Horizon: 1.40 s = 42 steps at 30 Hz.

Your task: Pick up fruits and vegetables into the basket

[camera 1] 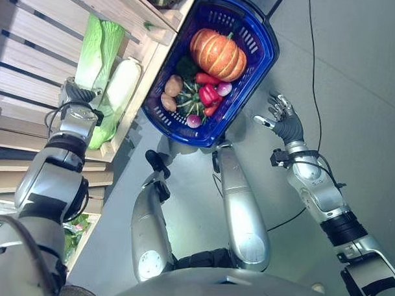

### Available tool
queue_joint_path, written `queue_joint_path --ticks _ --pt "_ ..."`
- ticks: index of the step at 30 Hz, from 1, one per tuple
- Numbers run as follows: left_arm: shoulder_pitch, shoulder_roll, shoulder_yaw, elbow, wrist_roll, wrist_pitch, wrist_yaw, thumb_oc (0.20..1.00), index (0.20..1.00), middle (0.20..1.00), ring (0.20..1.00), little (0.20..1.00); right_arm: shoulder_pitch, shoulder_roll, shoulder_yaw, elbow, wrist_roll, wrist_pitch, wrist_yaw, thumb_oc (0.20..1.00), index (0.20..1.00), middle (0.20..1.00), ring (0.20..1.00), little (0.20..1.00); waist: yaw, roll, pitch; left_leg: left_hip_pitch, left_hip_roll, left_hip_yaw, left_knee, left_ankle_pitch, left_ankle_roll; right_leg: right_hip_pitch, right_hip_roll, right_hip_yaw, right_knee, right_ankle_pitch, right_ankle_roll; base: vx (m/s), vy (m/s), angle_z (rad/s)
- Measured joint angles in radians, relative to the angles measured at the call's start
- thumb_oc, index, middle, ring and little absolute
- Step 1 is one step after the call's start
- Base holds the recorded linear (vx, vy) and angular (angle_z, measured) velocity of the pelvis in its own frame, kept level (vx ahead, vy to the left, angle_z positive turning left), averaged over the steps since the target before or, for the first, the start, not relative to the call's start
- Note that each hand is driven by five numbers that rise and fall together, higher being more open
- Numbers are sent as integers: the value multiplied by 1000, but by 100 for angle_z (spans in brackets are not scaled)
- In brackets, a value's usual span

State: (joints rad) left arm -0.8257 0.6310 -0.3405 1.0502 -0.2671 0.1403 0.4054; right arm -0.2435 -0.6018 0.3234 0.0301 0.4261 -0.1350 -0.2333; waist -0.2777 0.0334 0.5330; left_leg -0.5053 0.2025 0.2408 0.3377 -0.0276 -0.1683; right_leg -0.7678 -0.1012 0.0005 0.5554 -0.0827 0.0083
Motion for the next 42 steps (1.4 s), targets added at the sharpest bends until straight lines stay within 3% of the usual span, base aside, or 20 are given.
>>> queue_joint_path --ticks 5,16,19,23,30,39,42 --pt "131 -46 45 -123 -18 -66 2 200 200 200 200 200 8 -5 -46 -52 -25 -9 59 1000 1000 1000 1000 1000 21 -3 0 93 -20 -7 -33 13 11 99 -27 -27 -23 -7 9 12 -7 12" --pt "298 -110 68 -269 -8 -157 23 200 200 200 200 200 -32 -4 -43 -100 -43 28 162 1000 1000 1000 1000 1000 126 -2 1 251 -32 -56 -112 52 14 287 -47 -92 -81 -7 13 39 -13 16" --pt "325 -109 68 -331 26 -183 28 200 200 200 200 200 -53 5 -39 -116 52 70 196 1000 1000 1000 1000 1000 163 -2 1 293 -40 -61 -130 57 17 330 -56 -102 -88 -9 18 86 0 11" --pt "373 -103 65 -458 77 -229 38 200 200 200 200 200 -74 59 -24 -125 175 109 231 1000 1000 1000 1000 1000 173 0 -1 344 -46 -82 -155 62 20 402 -63 -127 -121 -7 22 99 -14 17" --pt "391 -102 66 -706 189 -278 38 200 200 200 200 200 -120 127 33 -178 258 121 239 1000 1000 1000 1000 1000 229 6 -15 434 -48 -96 -187 61 25 520 -67 -154 -171 -6 32 105 -41 12" --pt "464 -157 32 -792 286 -273 10 200 200 200 200 200 -109 247 114 -175 348 137 125 1000 1000 1000 1000 1000 258 9 -230 513 -50 -102 -241 55 34 649 -65 -201 -267 4 55 126 -28 12" --pt "468 -158 -6 -809 334 -265 -11 200 200 200 200 200 -107 274 144 -167 348 138 68 1000 1000 1000 1000 1000 273 7 -266 544 -52 -98 -257 55 35 684 -63 -203 -294 9 62 69 13 1"
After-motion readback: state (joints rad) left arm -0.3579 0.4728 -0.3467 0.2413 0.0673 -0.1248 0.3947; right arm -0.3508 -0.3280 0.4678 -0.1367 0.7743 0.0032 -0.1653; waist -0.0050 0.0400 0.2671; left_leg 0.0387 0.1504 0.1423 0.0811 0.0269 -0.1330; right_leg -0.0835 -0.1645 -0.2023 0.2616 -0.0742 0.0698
